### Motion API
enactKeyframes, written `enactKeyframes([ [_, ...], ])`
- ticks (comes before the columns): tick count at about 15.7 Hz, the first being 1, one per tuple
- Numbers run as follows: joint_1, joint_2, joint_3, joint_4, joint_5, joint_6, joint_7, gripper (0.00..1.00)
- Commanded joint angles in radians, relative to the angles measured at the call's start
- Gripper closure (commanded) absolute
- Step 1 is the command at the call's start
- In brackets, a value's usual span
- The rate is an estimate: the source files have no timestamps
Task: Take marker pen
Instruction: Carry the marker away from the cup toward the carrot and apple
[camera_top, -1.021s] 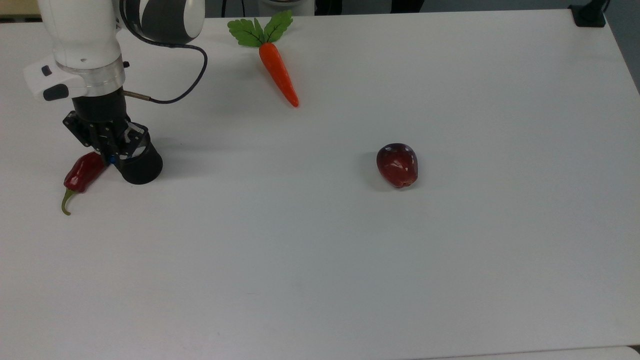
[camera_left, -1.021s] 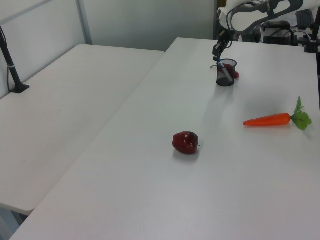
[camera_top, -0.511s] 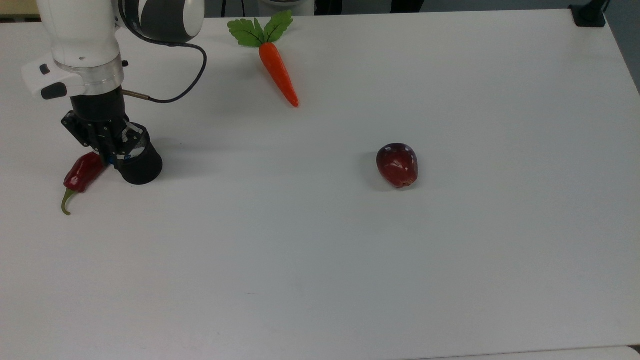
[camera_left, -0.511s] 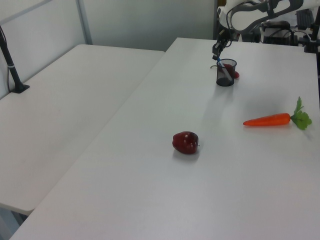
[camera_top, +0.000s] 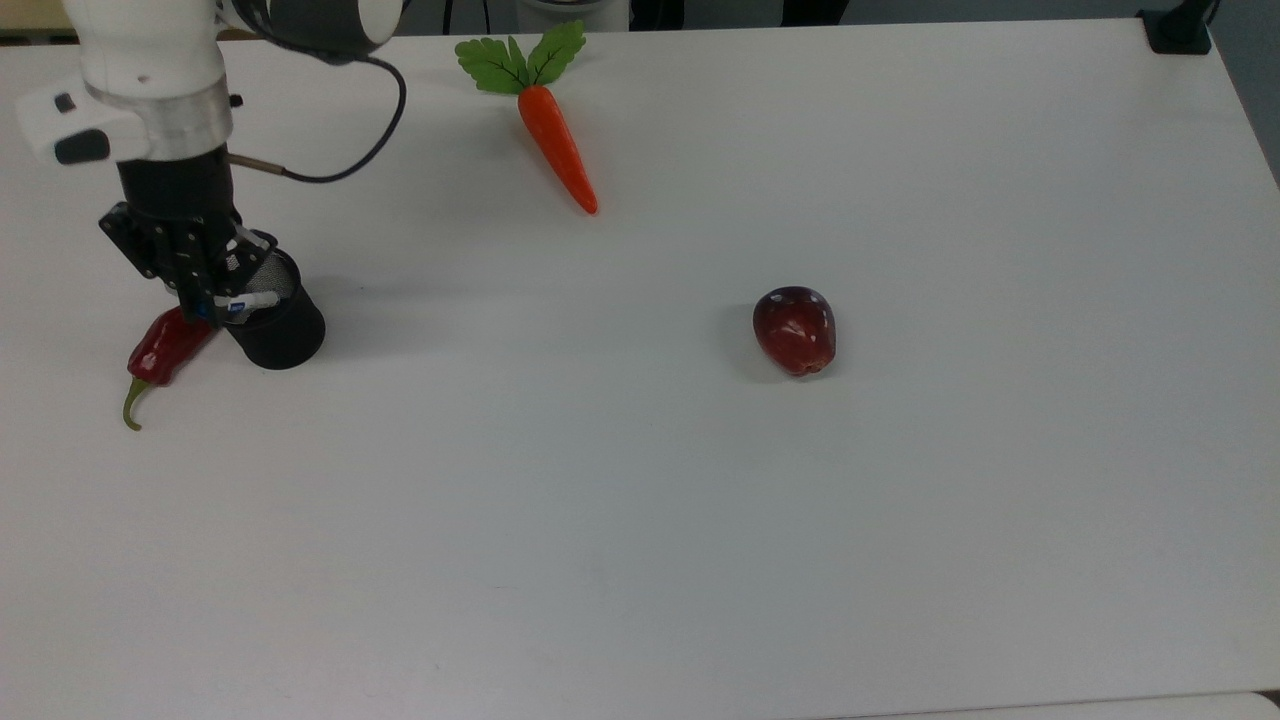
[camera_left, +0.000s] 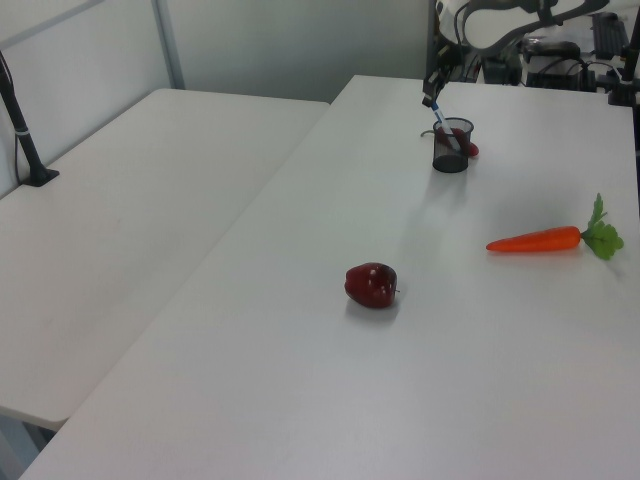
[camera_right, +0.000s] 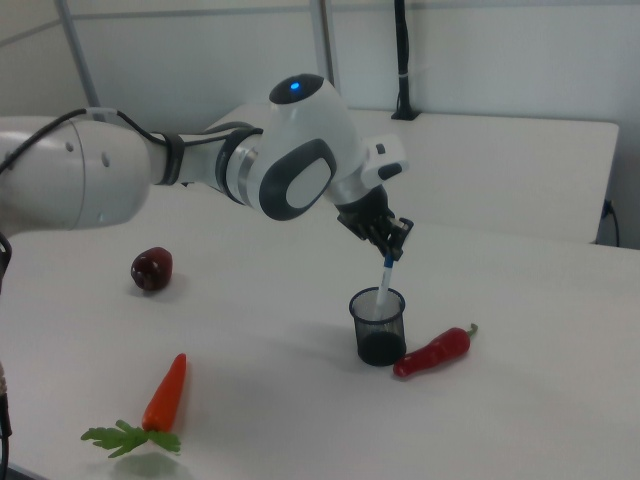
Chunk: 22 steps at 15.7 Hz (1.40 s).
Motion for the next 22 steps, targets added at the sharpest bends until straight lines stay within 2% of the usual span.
enactKeyframes([
  [1,0.005,-0.080,-0.001,-0.008,0.027,-0.028,0.010,0.89],
  [6,0.001,-0.154,-0.001,-0.003,0.043,-0.028,0.010,0.89],
  [11,0.028,-0.178,0.010,-0.003,0.080,-0.053,0.040,0.89],
  [18,0.189,-0.177,0.013,-0.012,0.079,-0.177,0.161,0.88],
  [22,0.270,-0.165,0.013,-0.017,0.079,-0.280,0.181,0.88],
])
